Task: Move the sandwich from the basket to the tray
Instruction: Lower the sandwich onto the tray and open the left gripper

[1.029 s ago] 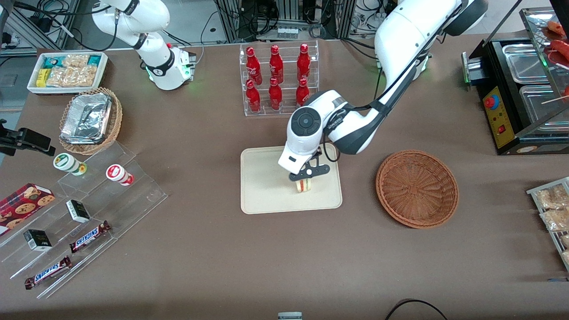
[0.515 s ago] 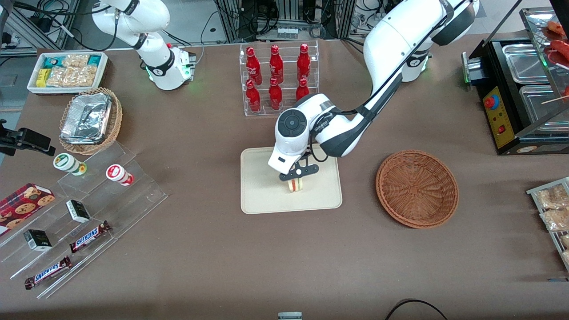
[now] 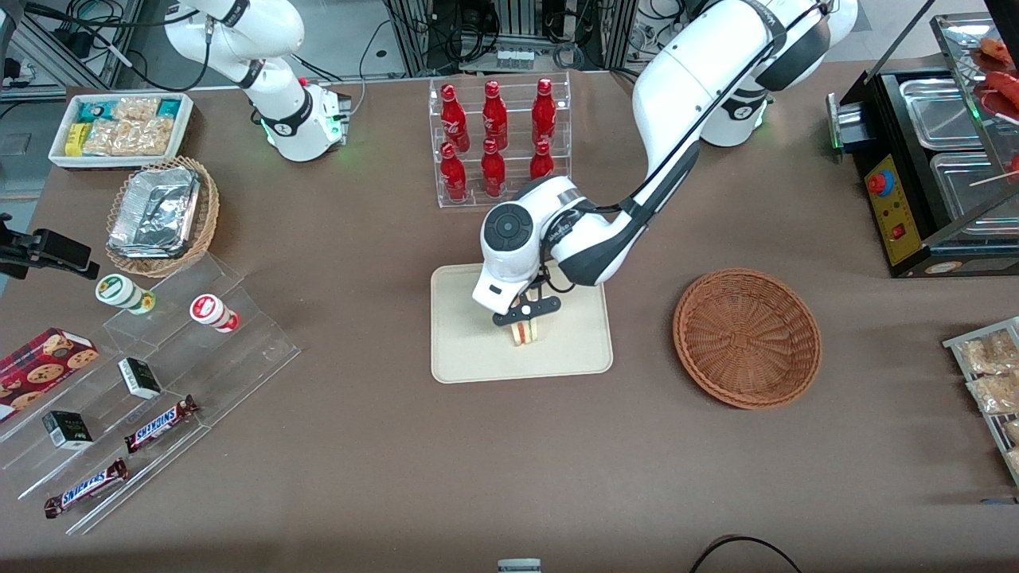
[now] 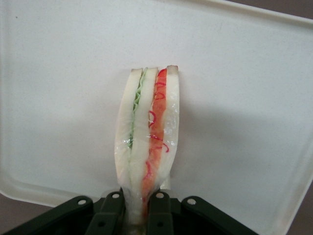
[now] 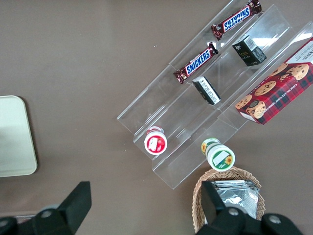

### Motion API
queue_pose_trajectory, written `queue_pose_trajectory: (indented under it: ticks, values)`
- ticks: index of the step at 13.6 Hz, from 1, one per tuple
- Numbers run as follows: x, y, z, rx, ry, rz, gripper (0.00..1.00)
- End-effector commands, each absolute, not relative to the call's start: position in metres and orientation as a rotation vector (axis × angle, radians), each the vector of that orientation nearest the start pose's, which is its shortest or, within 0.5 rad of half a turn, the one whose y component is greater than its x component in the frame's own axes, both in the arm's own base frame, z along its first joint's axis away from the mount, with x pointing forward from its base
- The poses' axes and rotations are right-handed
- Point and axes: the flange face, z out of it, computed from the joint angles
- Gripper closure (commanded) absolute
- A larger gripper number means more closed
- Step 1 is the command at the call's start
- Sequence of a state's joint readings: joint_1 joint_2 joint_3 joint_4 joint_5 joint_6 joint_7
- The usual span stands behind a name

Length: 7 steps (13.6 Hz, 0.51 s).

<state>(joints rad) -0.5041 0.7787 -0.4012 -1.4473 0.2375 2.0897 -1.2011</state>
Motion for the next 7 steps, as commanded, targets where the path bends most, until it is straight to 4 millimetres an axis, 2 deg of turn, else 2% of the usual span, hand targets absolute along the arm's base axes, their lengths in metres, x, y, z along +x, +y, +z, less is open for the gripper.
queue_pose_trajectory:
  ticks: [1,2,3,4,7]
  values:
    - [0.4942,-0.5246,0.242,-3.079,-0.434,0.121,1.0]
    - [0.4941,-0.5245,0.2409,-3.078,-0.434,0.123,1.0]
    - [0.4941,-0.5245,0.2409,-3.078,-0.432,0.123,0.53]
    - [0.4946,-0.5244,0.2401,-3.08,-0.409,0.11,0.01]
    - [0.497,-0.5225,0.2485,-3.05,-0.351,-0.002,0.0]
